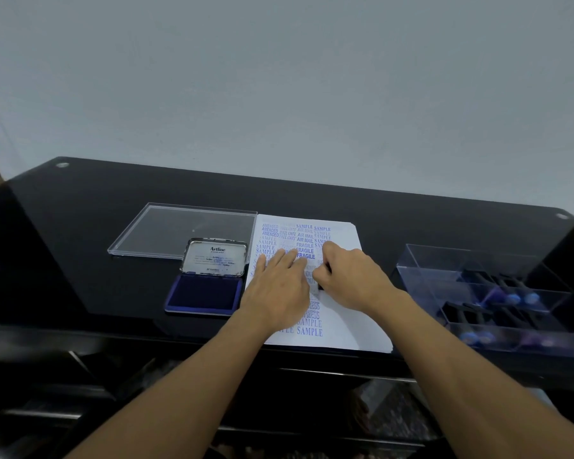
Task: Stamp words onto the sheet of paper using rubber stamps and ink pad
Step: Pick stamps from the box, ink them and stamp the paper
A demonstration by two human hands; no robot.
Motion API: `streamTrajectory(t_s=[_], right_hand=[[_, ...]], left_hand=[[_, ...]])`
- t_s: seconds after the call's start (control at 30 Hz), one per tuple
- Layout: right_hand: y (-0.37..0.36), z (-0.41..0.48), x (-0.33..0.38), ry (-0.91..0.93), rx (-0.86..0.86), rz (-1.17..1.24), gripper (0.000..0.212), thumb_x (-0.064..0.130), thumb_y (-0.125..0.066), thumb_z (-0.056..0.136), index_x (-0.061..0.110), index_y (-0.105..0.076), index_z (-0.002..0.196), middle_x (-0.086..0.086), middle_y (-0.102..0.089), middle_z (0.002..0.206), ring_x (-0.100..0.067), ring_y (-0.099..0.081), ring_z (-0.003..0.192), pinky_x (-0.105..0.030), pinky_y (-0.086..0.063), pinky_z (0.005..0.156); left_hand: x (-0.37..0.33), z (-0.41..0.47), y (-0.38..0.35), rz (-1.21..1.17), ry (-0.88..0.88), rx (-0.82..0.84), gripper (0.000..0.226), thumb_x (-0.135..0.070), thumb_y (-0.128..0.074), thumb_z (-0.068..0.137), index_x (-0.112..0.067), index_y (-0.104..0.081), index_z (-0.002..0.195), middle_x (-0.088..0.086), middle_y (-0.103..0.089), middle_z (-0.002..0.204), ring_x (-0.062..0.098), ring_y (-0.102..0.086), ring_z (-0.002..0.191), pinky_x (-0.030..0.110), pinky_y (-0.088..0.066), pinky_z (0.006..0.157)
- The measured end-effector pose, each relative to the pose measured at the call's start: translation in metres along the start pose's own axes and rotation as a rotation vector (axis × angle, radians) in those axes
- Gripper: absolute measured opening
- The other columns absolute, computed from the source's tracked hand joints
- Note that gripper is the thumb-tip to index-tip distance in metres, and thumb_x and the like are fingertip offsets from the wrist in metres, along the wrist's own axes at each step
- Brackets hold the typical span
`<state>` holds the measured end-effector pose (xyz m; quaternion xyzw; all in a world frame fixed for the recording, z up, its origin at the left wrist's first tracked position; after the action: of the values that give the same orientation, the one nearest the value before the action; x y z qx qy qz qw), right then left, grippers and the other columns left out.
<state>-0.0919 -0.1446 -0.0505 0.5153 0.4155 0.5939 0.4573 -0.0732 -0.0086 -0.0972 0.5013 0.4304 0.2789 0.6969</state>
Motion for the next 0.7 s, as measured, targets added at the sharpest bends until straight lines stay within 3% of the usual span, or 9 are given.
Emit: streamTrajectory(t_s=[0.5,0.7], right_hand=[[-0.003,-0.009,-0.001,0.005,-0.032,0.016,0.018,0.026,-0.043,0.096,0.017,-0.034,0.084,-0.003,-0.049,0.064,-0.021,-0.038,0.052,-0.031,-0.027,0.049],[0.0,-0.001,0.0,-0.022,0.0,0.019,0.026,0.026,-0.043,0.096,0.021,-0.029,0.076,-0.004,-0.047,0.065,-0.02,-0.036,0.053,-0.031,-0.025,0.048]], left_hand=[[0.0,-0.001,0.002,0.004,-0.018,-0.012,0.048,-0.026,-0.026,0.104,-0.015,-0.031,0.152,0.002,-0.019,0.163,0.021,-0.009,0.151,0.047,-0.005,0.123],[0.0,-0.001,0.002,0.01,-0.022,-0.024,0.047,-0.025,-0.027,0.104,-0.016,-0.033,0.149,0.002,-0.022,0.161,0.02,-0.013,0.149,0.048,-0.007,0.122]])
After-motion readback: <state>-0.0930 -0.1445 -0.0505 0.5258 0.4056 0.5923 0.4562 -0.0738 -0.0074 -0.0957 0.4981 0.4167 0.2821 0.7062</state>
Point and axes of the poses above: each hand's wrist, its own z-axis towards the middle knuckle, its own y-axis out of the back of the hand, x = y × z, the point moved 3 cm from there along z, towards the middle knuckle
